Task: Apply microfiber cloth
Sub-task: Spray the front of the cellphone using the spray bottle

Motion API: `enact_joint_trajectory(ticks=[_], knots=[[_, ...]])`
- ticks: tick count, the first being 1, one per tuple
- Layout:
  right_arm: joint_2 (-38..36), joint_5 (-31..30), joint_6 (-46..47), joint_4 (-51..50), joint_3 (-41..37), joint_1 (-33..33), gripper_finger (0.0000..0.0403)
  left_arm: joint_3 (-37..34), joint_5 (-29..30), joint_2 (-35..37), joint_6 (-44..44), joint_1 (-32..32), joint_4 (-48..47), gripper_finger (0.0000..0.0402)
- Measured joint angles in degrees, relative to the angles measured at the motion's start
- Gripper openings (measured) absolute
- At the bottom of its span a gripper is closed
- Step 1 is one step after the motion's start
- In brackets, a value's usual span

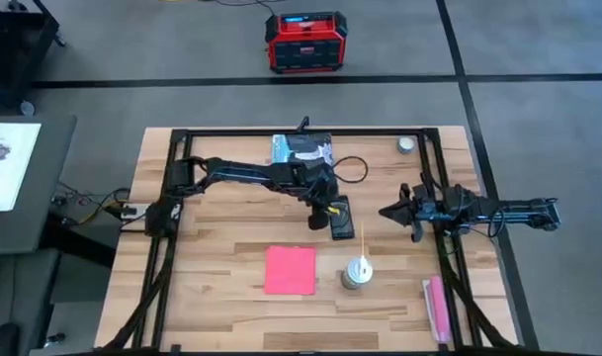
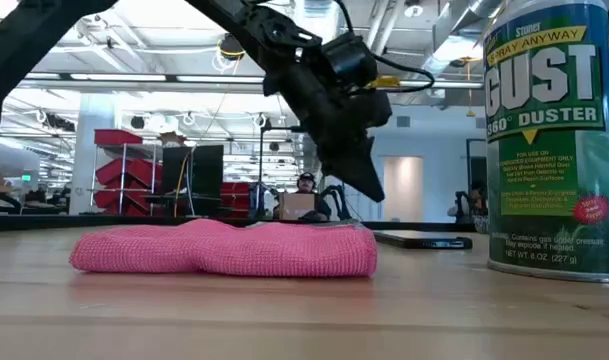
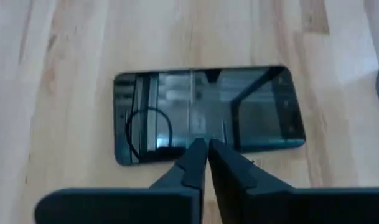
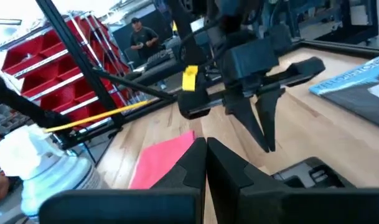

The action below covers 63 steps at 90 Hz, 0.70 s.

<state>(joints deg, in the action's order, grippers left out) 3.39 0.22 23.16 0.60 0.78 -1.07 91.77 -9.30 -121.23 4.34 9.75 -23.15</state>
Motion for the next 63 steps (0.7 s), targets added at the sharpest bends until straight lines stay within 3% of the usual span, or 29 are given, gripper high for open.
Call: enact_joint_trajectory(ticks=[37, 63], knots=[[0.1, -0.4, -4.1, 0.0, 0.0, -5.2, 0.0, 0.1, 0.1, -2.5, 2.9, 1.1, 9.1, 0.0], [0.1, -0.5, -4.2, -0.1, 0.0, -8.0, 0.0, 0.1, -1.1, -6.4, 2.6, 1.2, 6.9, 0.0]])
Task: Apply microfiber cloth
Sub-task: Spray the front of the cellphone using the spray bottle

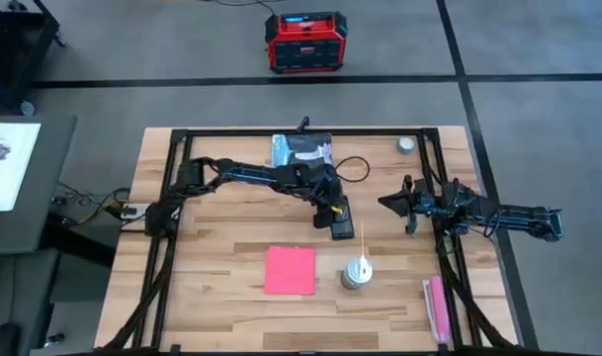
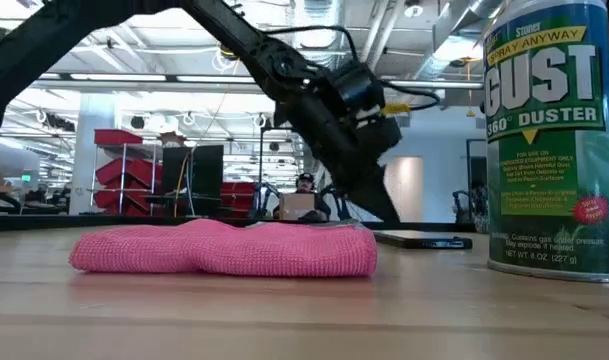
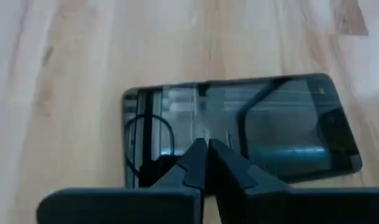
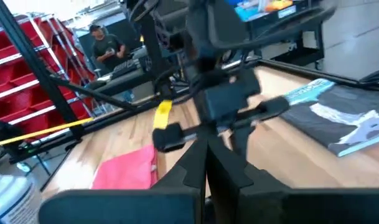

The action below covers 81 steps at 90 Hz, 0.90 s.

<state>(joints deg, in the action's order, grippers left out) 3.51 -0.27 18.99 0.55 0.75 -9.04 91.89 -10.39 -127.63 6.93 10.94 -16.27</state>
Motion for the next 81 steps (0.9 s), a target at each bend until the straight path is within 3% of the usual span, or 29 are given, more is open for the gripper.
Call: enact_joint_trajectory(ticks=[46, 81], knots=[[0.3, 0.0, -0.1, -0.4, 0.0, -2.7, 0.0, 0.0, -0.2, -0.5, 0.7, 0.0, -9.5, 0.0], [0.3, 0.0, -0.8, -0.5, 0.0, -2.7, 0.0, -0.2, 0.0, -0.1, 6.2, 1.7, -10.1, 0.0]])
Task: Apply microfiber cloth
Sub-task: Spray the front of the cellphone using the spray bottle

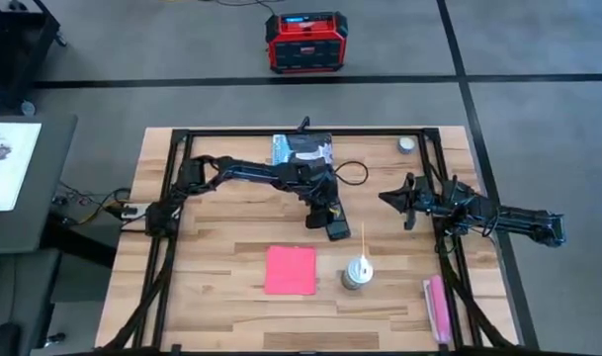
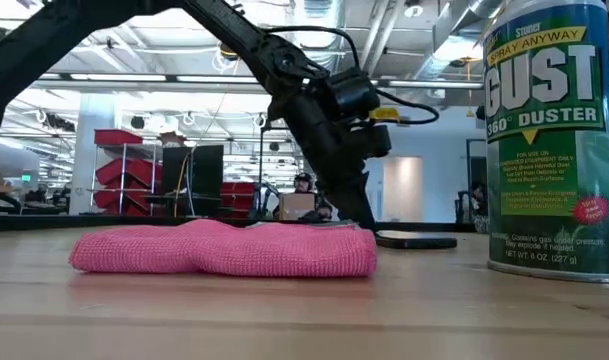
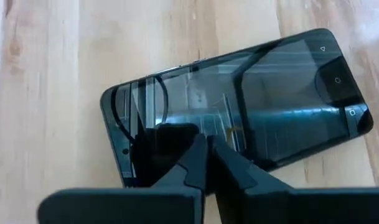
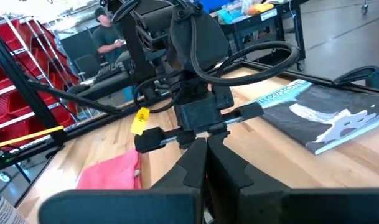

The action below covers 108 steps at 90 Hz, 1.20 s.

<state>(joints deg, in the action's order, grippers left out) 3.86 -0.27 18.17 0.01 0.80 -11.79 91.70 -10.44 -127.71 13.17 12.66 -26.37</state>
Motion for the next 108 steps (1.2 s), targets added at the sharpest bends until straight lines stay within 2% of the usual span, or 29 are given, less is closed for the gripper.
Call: enact_joint_trajectory(ticks=[17, 43, 57, 68, 79, 93, 108], knots=[[0.0, 0.0, -0.6, 0.0, 0.0, 0.0, 0.0, -0.4, -0.2, 3.6, -1.1, 1.3, -1.3, 0.0], [0.0, 0.1, -0.7, 0.2, 0.0, 0.0, 0.0, -0.2, -9.2, 13.9, -9.9, 0.5, -4.8, 0.0], [1.5, 1.1, -0.9, -0.5, 0.0, 0.2, 0.0, -0.3, -9.4, 17.5, -17.4, -2.1, -11.1, 0.0], [5.6, 1.5, -1.9, -0.6, 0.1, 0.2, 0.0, -4.3, -7.7, 17.7, -23.0, -4.7, -11.3, 0.0], [10.2, 1.4, -3.4, -0.7, 0.1, 0.1, 0.0, -10.9, -4.2, 17.9, -29.2, -5.7, -4.3, 0.0], [14.6, 1.5, -3.5, 0.7, 0.0, 0.1, 0.0, -19.9, -4.0, 17.7, -36.2, -5.3, 11.2, 0.0], [17.5, 0.4, -5.0, -0.7, 1.9, 0.1, 0.0, -26.0, -4.9, 17.9, -41.9, -3.5, 25.5, 0.0]])
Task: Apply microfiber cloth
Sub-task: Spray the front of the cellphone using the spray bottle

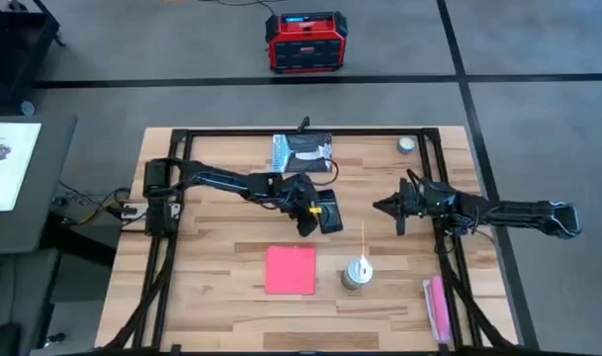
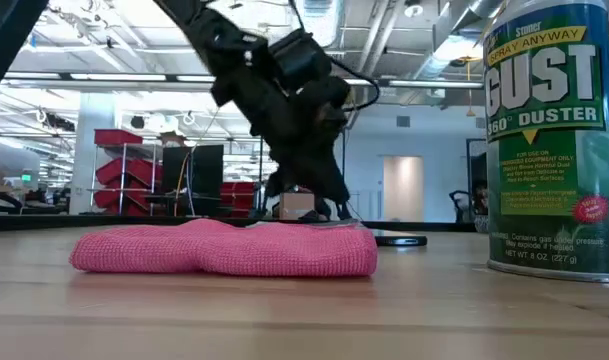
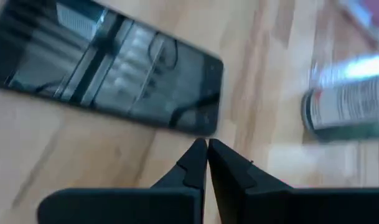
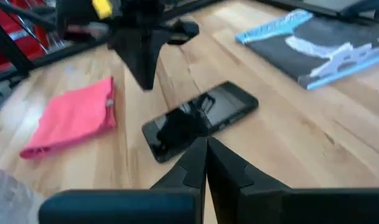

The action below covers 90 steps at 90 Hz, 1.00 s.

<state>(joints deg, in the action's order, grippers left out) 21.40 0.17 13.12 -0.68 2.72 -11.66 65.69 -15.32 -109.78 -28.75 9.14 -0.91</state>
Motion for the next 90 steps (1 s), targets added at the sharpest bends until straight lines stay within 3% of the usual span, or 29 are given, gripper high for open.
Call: enact_joint_trajectory(ticks=[11, 25, 64, 76, 90], knots=[[2.8, -2.6, -1.2, -5.3, 3.8, 0.0, 0.0, -2.2, -2.2, 0.0, -2.8, 1.4, 7.3, 0.0], [8.2, -6.1, -2.6, -11.1, 8.6, 0.7, 0.0, -2.3, -2.7, 0.0, -3.0, 3.1, 6.5, 0.0], [29.5, -16.2, -4.4, -10.9, 17.5, 6.0, 0.0, -2.3, -3.1, 0.0, -6.8, 7.1, -8.3, 0.0], [35.0, -17.2, -5.7, -8.9, 19.9, 6.9, 0.0, -2.3, -7.2, 0.0, -8.0, 7.0, -6.3, 0.0], [40.4, -17.1, -6.1, -8.0, 21.7, 7.6, 0.0, -2.3, -7.4, 0.0, -8.3, 6.6, 0.2, 0.0]])
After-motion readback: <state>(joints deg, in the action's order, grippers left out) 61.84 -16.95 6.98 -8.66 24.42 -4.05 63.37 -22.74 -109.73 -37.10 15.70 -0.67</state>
